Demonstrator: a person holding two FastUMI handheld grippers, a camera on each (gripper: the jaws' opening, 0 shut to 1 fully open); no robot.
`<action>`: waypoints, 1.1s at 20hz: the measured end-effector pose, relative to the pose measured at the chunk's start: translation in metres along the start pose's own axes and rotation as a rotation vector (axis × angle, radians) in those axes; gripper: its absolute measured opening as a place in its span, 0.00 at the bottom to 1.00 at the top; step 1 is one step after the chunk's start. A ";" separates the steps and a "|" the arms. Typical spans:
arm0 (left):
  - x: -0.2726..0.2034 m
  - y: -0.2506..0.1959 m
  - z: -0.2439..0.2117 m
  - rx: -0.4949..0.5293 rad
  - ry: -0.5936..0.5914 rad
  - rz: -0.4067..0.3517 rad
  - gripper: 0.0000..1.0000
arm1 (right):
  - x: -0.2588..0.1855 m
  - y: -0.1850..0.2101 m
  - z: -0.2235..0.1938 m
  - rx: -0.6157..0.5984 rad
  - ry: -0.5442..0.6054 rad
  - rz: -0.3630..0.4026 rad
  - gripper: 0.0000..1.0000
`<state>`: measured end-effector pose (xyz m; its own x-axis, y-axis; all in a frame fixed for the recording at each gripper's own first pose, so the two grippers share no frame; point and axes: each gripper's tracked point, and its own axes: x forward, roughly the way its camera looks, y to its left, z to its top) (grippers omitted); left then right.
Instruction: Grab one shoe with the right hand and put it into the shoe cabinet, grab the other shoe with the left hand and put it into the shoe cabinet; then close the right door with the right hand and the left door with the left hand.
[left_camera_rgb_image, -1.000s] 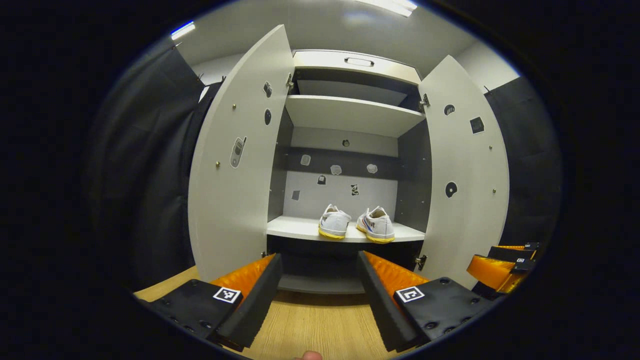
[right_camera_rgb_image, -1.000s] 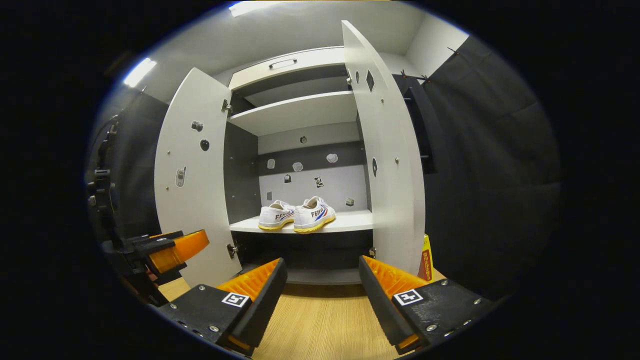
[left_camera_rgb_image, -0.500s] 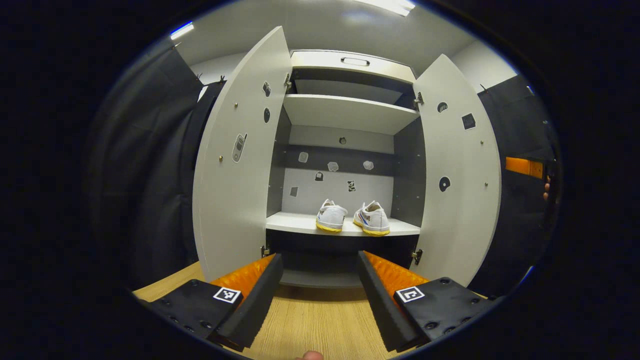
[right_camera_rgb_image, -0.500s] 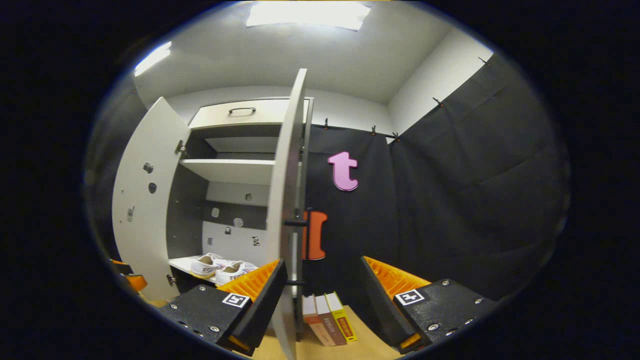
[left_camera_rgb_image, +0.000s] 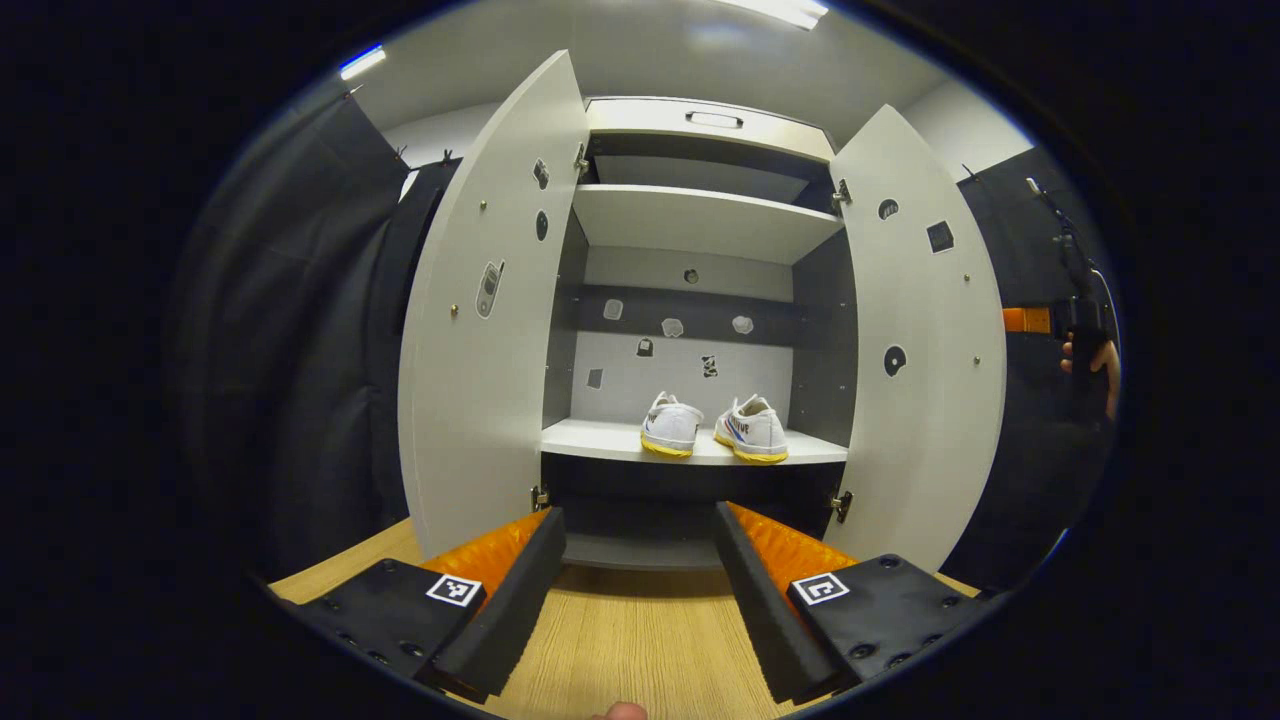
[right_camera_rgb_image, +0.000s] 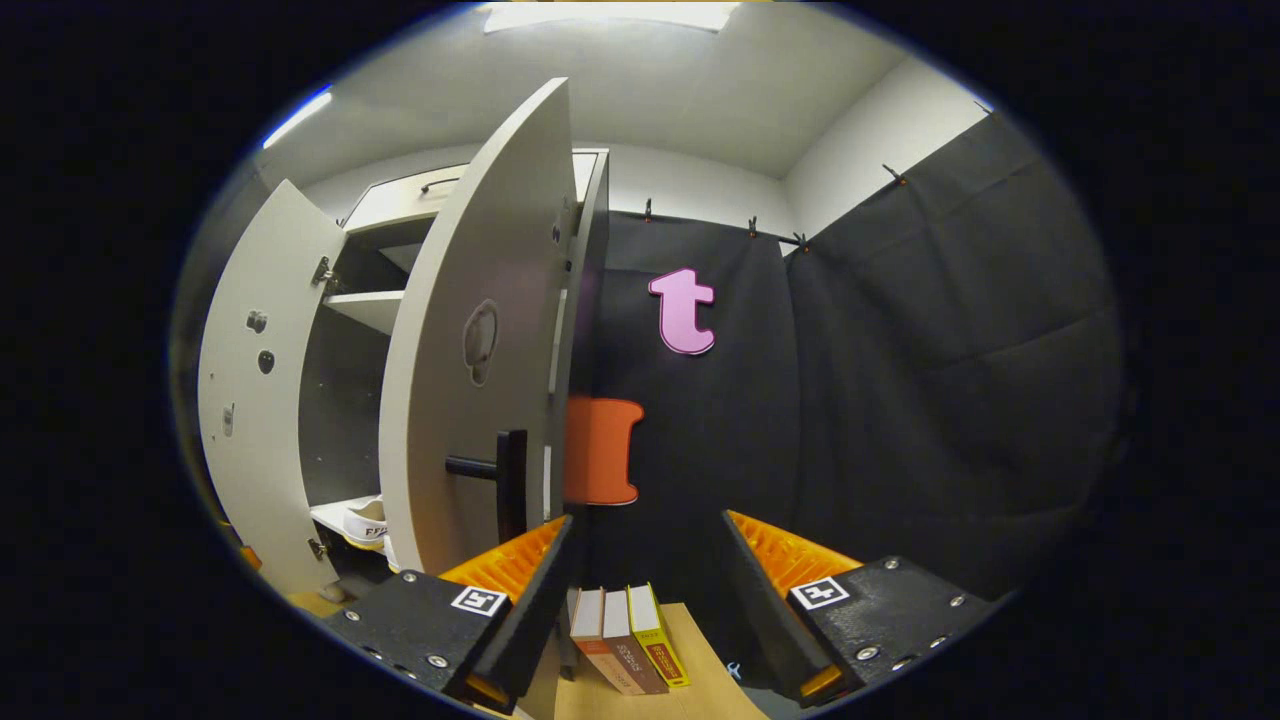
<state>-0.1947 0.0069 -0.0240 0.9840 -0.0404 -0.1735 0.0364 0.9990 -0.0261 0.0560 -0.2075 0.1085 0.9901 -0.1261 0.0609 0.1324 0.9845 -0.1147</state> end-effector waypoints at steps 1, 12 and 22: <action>0.000 0.001 -0.003 0.000 0.006 0.003 0.97 | -0.004 0.004 0.000 0.013 0.004 0.013 0.86; 0.008 0.018 -0.007 0.005 0.017 0.012 0.97 | -0.008 0.111 -0.002 0.049 0.006 0.223 0.86; 0.011 0.036 -0.010 0.005 0.018 0.039 0.97 | 0.012 0.177 -0.004 0.108 0.015 0.337 0.87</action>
<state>-0.1844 0.0422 -0.0368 0.9814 -0.0014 -0.1919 -0.0013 0.9999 -0.0143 0.0915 -0.0354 0.0846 0.9780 0.2074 0.0227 -0.2069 0.9782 -0.0201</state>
